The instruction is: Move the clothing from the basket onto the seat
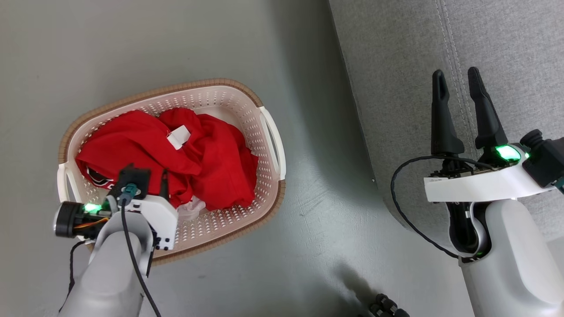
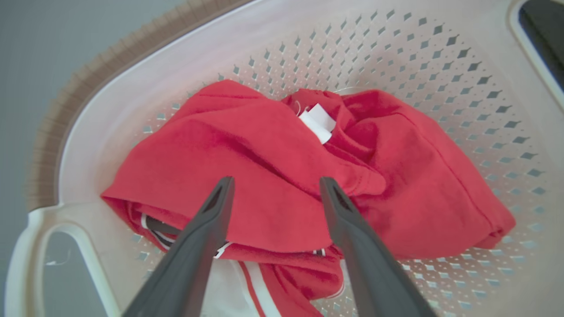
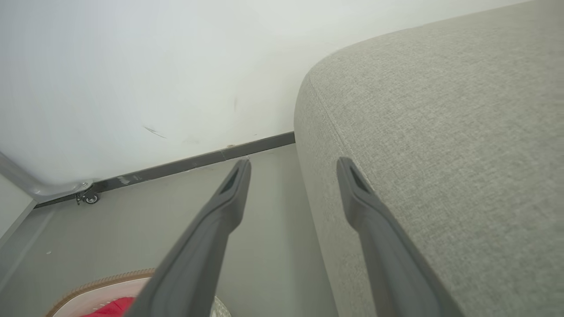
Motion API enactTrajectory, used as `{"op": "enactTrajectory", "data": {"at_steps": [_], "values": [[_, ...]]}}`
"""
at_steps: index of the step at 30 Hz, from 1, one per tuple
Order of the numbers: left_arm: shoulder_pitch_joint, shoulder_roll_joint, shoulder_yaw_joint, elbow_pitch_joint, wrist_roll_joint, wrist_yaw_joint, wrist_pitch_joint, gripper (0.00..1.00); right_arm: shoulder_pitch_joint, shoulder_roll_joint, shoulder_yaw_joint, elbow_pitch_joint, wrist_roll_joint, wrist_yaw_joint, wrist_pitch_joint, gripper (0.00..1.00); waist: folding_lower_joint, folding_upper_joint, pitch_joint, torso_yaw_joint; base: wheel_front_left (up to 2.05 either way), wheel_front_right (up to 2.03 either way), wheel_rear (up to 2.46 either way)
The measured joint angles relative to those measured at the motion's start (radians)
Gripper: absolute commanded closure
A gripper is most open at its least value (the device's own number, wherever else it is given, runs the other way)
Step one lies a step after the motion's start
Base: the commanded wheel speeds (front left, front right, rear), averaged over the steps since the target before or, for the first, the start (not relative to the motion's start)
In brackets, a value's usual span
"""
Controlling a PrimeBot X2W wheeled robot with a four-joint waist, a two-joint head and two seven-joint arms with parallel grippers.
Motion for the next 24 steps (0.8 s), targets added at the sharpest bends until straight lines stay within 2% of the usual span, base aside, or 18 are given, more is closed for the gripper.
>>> {"op": "enactTrajectory", "data": {"at_steps": [9, 24], "values": [[-0.028, 0.018, 0.023, 0.045, 0.0, 0.062, 0.021, 0.0, 0.002, 0.0, 0.006, 0.0, 0.001, 0.0, 0.0, 0.0, 0.0, 0.0, 0.007, -0.011, 0.0, 0.0, 0.0], [-0.085, 0.028, 0.023, 0.097, 0.001, 0.089, 0.062, 0.0, 0.002, 0.0, 0.027, -0.005, 0.005, 0.0, 0.0, 0.0, 0.0, 0.0, 0.043, -0.029, 0.0, 0.0, 0.0]]}}
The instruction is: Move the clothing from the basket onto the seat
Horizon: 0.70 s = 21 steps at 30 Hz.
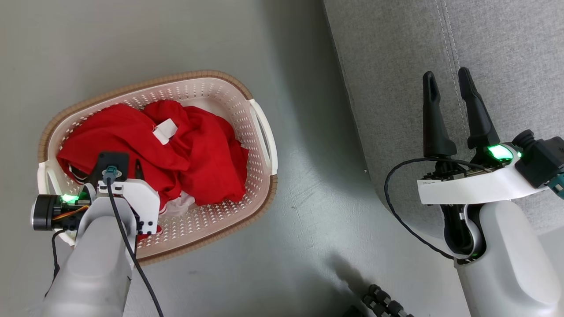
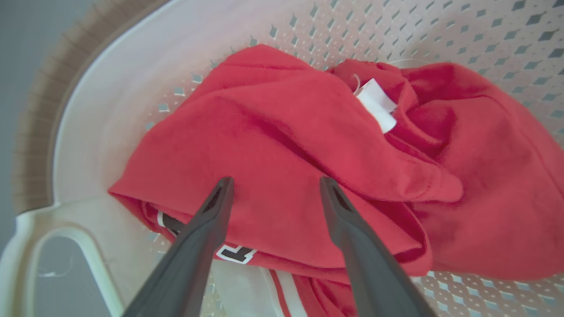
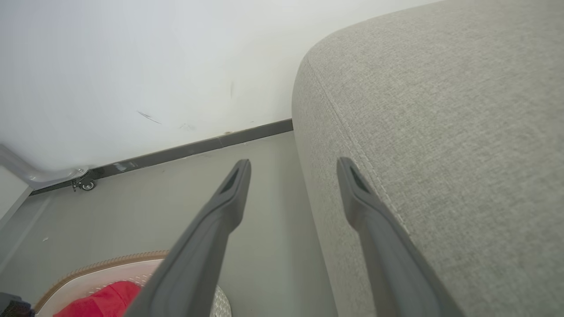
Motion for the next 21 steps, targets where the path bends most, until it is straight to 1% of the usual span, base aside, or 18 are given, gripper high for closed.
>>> {"op": "enactTrajectory", "data": {"at_steps": [4, 10, 16, 17, 18, 19, 20, 21], "values": [[-0.018, 0.006, -0.005, 0.012, 0.008, 0.003, 0.008, 0.0, 0.0, 0.0, 0.002, -0.001, 0.0, 0.0, 0.0, 0.0, 0.0, 0.0, 0.011, -0.005, 0.0, 0.0, 0.0], [-0.037, 0.01, -0.022, 0.038, 0.025, 0.035, 0.029, 0.0, 0.0, 0.0, 0.012, -0.003, 0.012, 0.0, 0.0, 0.0, 0.0, 0.0, 0.026, -0.013, 0.0, 0.0, 0.0], [-0.067, 0.033, -0.047, 0.068, 0.061, 0.044, 0.063, 0.0, -0.002, 0.001, 0.031, -0.005, 0.016, 0.0, 0.0, 0.0, 0.0, 0.0001, 0.041, -0.026, 0.0, 0.0, 0.0], [-0.072, 0.033, -0.049, 0.073, 0.061, 0.044, 0.071, 0.08, -0.002, 0.001, 0.031, -0.005, 0.02, 0.0, 0.0, 0.0, 0.0, 0.0, 0.043, -0.028, 0.0, 0.0, 0.0], [-0.076, 0.032, -0.05, 0.074, 0.061, 0.044, 0.071, 0.21, -0.003, 0.001, 0.032, -0.005, 0.024, 0.0, 0.0, 0.0, 0.0, 0.0, 0.045, -0.03, 0.0, 0.0, 0.0], [-0.077, 0.03, -0.05, 0.074, 0.061, 0.045, 0.072, 0.51, -0.004, 0.001, 0.032, -0.005, 0.025, 0.0, 0.0, 0.0, 0.0, 0.0, 0.047, -0.032, 0.0, 0.0, 0.0], [-0.078, 0.028, -0.051, 0.074, 0.061, 0.045, 0.079, 0.64, -0.007, 0.001, 0.033, -0.005, 0.026, 0.0, 0.0, 0.0, 0.0, 0.0, 0.048, -0.034, 0.0, 0.0, 0.0], [-0.078, 0.026, -0.052, 0.075, 0.061, 0.048, 0.08, 0.8, -0.012, 0.001, 0.034, -0.005, 0.029, 0.0, 0.0, 0.0, 0.0, 0.0, 0.05, -0.036, 0.0, 0.0, 0.0]]}}
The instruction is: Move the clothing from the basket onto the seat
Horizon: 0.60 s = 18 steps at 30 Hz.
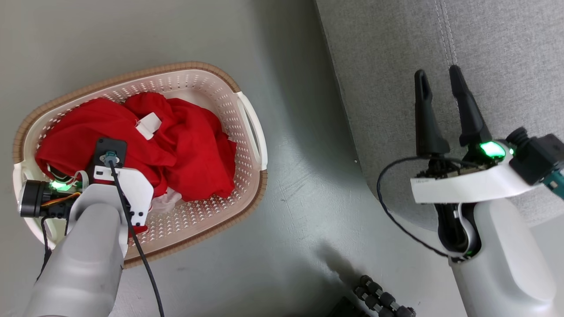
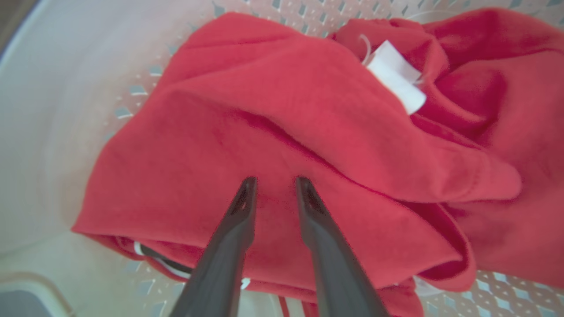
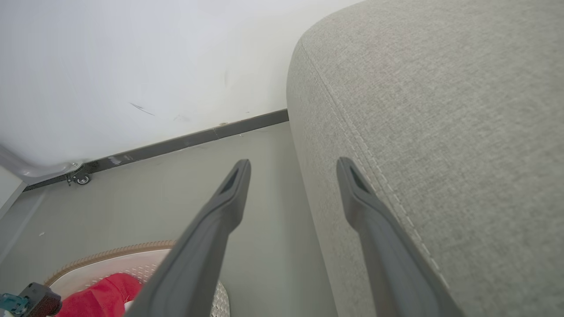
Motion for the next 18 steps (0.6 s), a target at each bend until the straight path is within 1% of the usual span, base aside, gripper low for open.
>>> {"op": "enactTrajectory", "data": {"at_steps": [1, 2, 9, 18], "values": [[-0.001, 0.0, -0.001, 0.0, 0.0, 0.0, 0.0, 0.98, -0.007, 0.0, 0.0, -0.001, 0.002, 0.0, 0.0, 0.0, 0.0, 0.0, 0.001, -0.002, 0.0, 0.0, 0.0], [-0.003, 0.0, -0.002, 0.0, 0.0, 0.0, 0.0, 1.0, -0.009, 0.0, 0.0, -0.002, 0.002, 0.0, 0.0, 0.0, 0.0, 0.0, 0.002, -0.003, 0.0, 0.0, 0.0], [-0.019, -0.003, -0.002, 0.002, 0.0, -0.001, -0.003, 1.0, -0.008, 0.0, -0.002, 0.0, 0.002, 0.0, 0.0, 0.0, 0.0, 0.0, 0.001, -0.006, 0.0, 0.0, 0.0], [-0.019, -0.039, 0.012, -0.014, -0.016, 0.003, -0.06, 1.0, -0.008, 0.0, -0.004, 0.002, 0.003, 0.0, 0.0, 0.0, 0.0, 0.0, -0.015, 0.011, 0.0, 0.0, 0.0]]}}
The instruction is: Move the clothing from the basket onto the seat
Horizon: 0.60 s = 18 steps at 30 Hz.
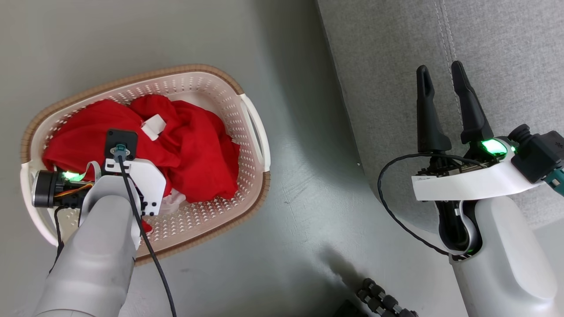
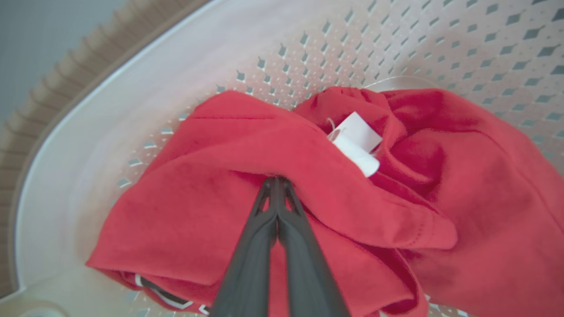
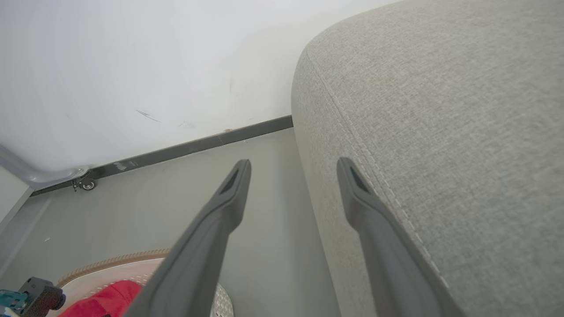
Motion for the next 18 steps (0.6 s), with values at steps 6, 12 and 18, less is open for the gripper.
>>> {"op": "enactTrajectory", "data": {"at_steps": [6, 12, 18], "values": [[0.001, -0.009, 0.013, -0.012, -0.015, 0.008, -0.04, 1.0, 0.0, 0.0, -0.001, 0.004, 0.0, 0.0, 0.0, 0.0, 0.0001, 0.0, -0.018, 0.019, 0.0, 0.0, 0.0], [0.004, -0.017, 0.016, -0.025, -0.031, 0.002, -0.072, 1.0, 0.0, 0.0, -0.005, 0.008, -0.001, 0.0, 0.0, 0.0, 0.0, 0.0, -0.033, 0.036, 0.0, 0.0, 0.0], [0.026, -0.028, 0.02, -0.06, -0.039, 0.002, -0.096, 1.0, 0.0, 0.0, -0.014, 0.01, -0.002, 0.0, 0.0, 0.0, 0.0, 0.0, -0.054, 0.054, 0.0, 0.0, 0.0]]}}
